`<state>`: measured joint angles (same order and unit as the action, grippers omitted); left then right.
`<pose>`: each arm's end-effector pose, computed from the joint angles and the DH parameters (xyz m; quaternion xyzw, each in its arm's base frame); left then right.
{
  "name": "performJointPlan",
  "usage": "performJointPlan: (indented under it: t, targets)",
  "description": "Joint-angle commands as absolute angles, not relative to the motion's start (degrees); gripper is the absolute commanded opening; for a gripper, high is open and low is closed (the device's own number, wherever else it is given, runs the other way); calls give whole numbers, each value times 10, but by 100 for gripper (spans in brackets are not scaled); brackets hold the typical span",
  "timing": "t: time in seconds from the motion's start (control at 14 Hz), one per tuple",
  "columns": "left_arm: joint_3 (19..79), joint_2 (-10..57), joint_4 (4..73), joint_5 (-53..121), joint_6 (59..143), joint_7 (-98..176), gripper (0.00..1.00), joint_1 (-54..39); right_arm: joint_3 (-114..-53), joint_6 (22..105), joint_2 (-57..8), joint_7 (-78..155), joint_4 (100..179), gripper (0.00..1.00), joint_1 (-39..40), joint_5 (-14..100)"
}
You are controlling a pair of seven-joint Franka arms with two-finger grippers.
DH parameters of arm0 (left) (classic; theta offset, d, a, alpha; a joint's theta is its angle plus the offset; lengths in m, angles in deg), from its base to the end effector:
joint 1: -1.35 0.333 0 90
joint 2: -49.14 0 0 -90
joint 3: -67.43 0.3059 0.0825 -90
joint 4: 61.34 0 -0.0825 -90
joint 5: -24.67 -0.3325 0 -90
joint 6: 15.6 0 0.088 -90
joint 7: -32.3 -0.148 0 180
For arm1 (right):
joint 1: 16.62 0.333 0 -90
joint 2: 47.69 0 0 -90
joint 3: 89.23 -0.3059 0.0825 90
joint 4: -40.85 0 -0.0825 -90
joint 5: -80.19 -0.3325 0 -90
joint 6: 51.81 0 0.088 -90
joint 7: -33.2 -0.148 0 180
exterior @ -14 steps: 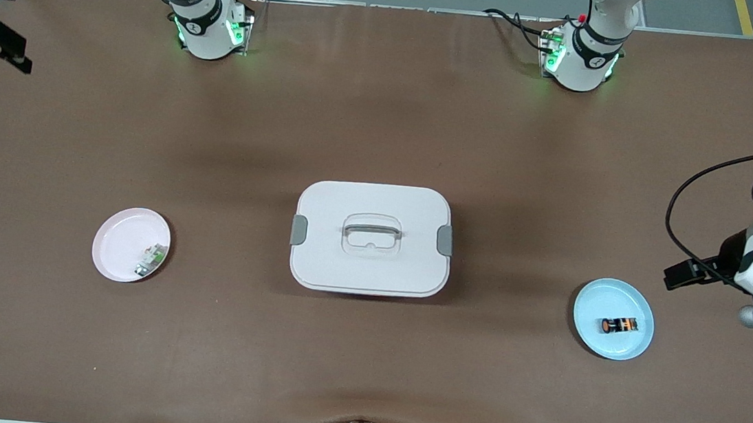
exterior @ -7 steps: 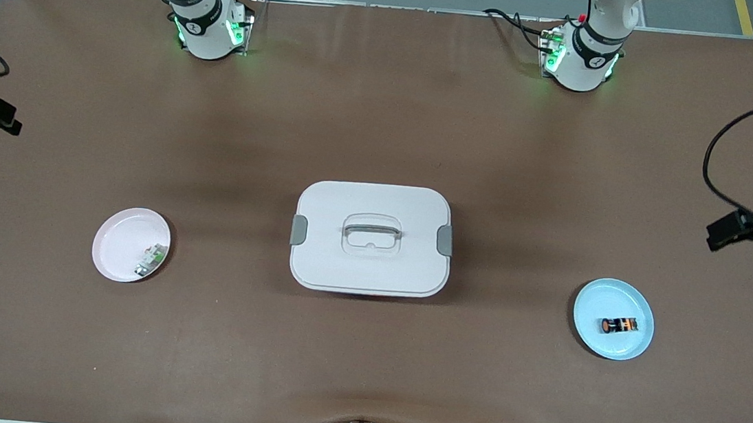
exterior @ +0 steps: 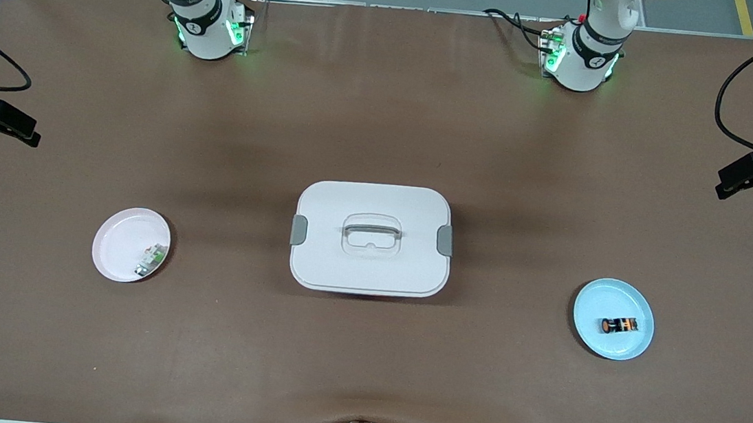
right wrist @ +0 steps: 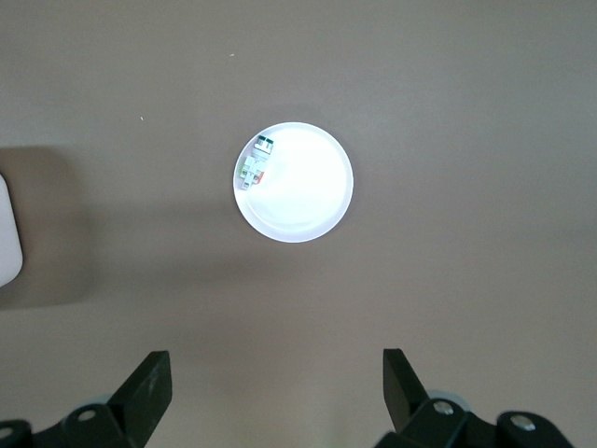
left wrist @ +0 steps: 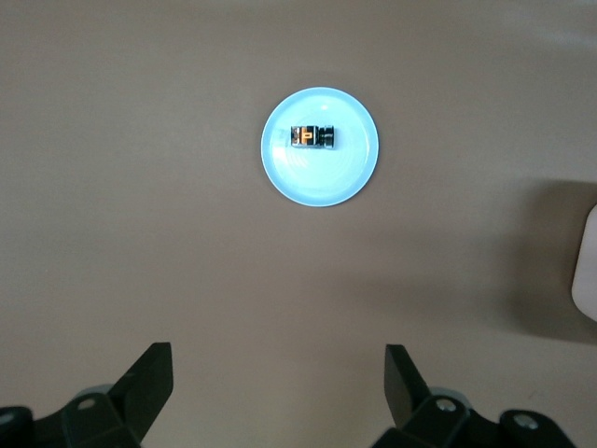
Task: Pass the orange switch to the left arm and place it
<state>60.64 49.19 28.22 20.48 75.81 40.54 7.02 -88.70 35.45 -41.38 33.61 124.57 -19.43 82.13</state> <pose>0.5070 0.0007 0.5797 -0.9973 -0.0617 -0.0195 0.0351 0.5277 -0.0357 0.5583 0.9992 -0.0259 -0.0247 0.0166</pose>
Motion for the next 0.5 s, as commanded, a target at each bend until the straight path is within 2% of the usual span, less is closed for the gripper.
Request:
performJointPlan:
  t: [0.0, 0.43]
  targets:
    - [611, 505, 290, 215, 751, 392, 100, 66, -887, 348, -420, 328, 1246, 100, -196, 817]
    - [600, 503, 277, 218, 736, 392, 100, 62, -886, 343, -410, 329, 1250, 100, -230, 805]
